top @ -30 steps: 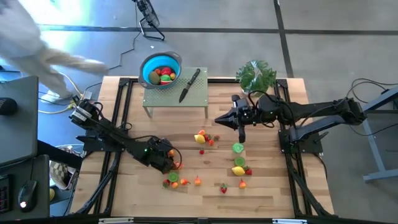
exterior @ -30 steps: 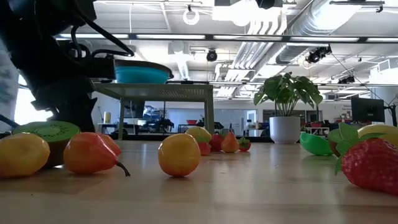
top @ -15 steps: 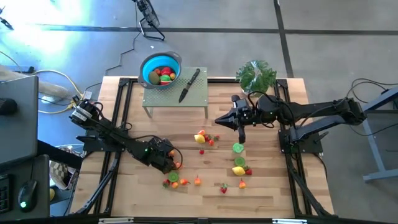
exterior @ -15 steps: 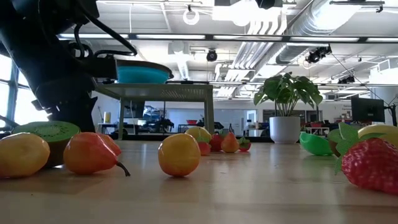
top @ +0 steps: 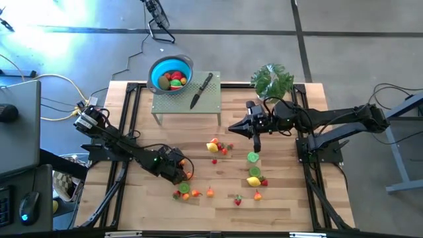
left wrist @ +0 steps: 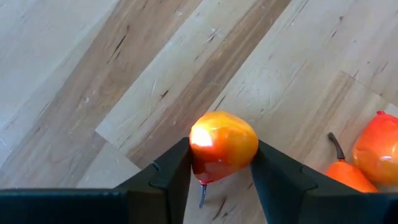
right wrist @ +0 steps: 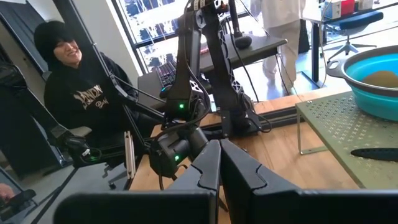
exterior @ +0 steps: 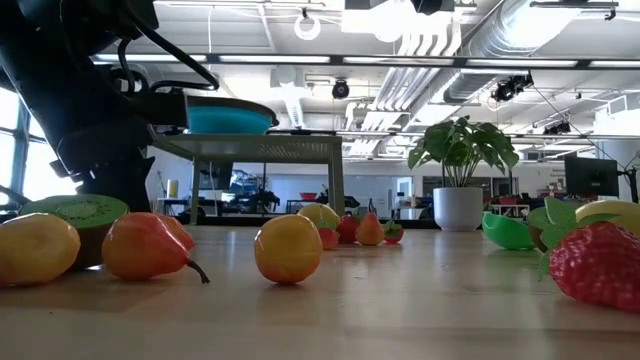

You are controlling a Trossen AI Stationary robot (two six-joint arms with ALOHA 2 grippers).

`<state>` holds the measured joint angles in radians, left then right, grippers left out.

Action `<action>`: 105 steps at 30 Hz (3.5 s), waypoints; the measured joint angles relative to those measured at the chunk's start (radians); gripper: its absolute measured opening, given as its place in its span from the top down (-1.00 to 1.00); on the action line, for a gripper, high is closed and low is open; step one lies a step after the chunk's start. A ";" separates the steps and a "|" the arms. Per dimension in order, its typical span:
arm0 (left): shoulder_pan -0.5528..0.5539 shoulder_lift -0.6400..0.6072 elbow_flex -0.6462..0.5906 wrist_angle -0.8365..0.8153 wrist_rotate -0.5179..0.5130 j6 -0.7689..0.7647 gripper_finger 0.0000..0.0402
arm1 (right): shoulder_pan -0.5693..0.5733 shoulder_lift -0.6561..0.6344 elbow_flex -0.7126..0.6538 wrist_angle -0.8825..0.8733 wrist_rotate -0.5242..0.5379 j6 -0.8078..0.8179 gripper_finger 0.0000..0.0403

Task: Pick & Place Fruit
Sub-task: Put the orange pear into the strainer bowl on the shelf

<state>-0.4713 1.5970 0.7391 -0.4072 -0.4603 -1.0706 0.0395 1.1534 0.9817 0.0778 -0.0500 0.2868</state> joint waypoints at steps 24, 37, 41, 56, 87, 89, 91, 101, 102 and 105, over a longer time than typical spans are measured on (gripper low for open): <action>0.001 -0.364 -0.003 -0.043 -0.027 0.027 0.36 | 0.000 0.000 0.000 0.000 0.022 -0.001 0.98; 0.001 -0.672 -0.001 0.036 -0.042 0.020 0.36 | 0.000 0.000 0.000 0.001 0.026 -0.003 0.98; 0.000 -0.742 -0.001 0.105 -0.055 0.076 0.36 | 0.000 0.000 0.000 0.003 0.072 -0.004 0.98; 0.011 -0.842 0.000 0.195 -0.234 0.256 0.36 | 0.000 0.000 0.000 0.007 0.160 -0.004 0.98; 0.870 -0.838 0.000 0.205 0.175 0.416 0.36 | -0.273 0.000 0.000 0.009 0.170 -0.194 0.98; 0.899 -0.825 0.001 0.226 0.196 0.420 0.36 | -0.287 0.000 0.000 0.009 0.159 -0.214 0.98; 0.925 -0.810 0.003 0.238 0.222 0.438 0.36 | -0.303 0.000 0.000 0.009 0.142 -0.230 0.98; 1.061 -0.621 0.227 0.073 0.264 0.559 0.36 | -0.394 0.000 0.000 0.006 0.053 -0.239 0.98; 1.076 -0.599 0.256 0.039 0.264 0.569 0.36 | -0.401 0.000 0.000 0.005 0.043 -0.239 0.98; 1.113 -0.534 0.329 -0.044 0.259 0.591 0.36 | -0.419 0.000 0.000 0.000 0.020 -0.244 0.98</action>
<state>0.6418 1.0628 1.0686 -0.4516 -0.2008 -0.4794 -0.3794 1.1534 0.9813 0.0776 -0.0296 0.0425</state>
